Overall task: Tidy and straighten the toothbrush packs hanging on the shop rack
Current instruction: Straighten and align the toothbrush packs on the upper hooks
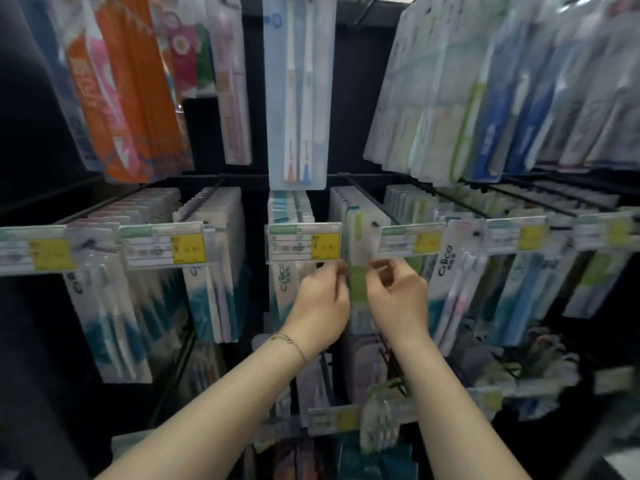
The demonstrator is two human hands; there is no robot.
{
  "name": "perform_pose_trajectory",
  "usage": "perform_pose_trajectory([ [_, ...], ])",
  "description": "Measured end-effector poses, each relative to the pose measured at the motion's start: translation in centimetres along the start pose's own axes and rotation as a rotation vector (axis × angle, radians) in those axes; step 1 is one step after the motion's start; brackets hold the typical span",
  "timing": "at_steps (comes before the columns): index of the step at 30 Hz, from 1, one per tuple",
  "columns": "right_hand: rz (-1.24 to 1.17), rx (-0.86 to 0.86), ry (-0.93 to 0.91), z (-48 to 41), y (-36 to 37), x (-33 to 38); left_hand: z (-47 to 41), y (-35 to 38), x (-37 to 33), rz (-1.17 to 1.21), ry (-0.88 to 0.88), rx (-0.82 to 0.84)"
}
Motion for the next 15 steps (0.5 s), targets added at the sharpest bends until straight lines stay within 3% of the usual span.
perform_pose_trajectory([
  [5, 0.028, -0.026, -0.005, -1.2, -0.7, -1.5, -2.0, 2.5, -1.0, 0.009, -0.040, 0.079],
  [12, -0.104, 0.147, -0.067, -2.2, -0.3, -2.5, -3.3, 3.4, -0.3, -0.012, -0.136, -0.006],
  [15, -0.136, 0.139, -0.106, -2.3, -0.1, -2.7, -3.3, 3.5, 0.1, -0.017, -0.167, -0.026],
])
Point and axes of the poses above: each hand's wrist, its own z-axis away from the middle knuckle, its own y-axis out of the palm, x = y × z, the point moved 3 cm from there along -z, towards the middle knuckle, and after that the axes turned 2 degrees about y, right-handed, at the moved point
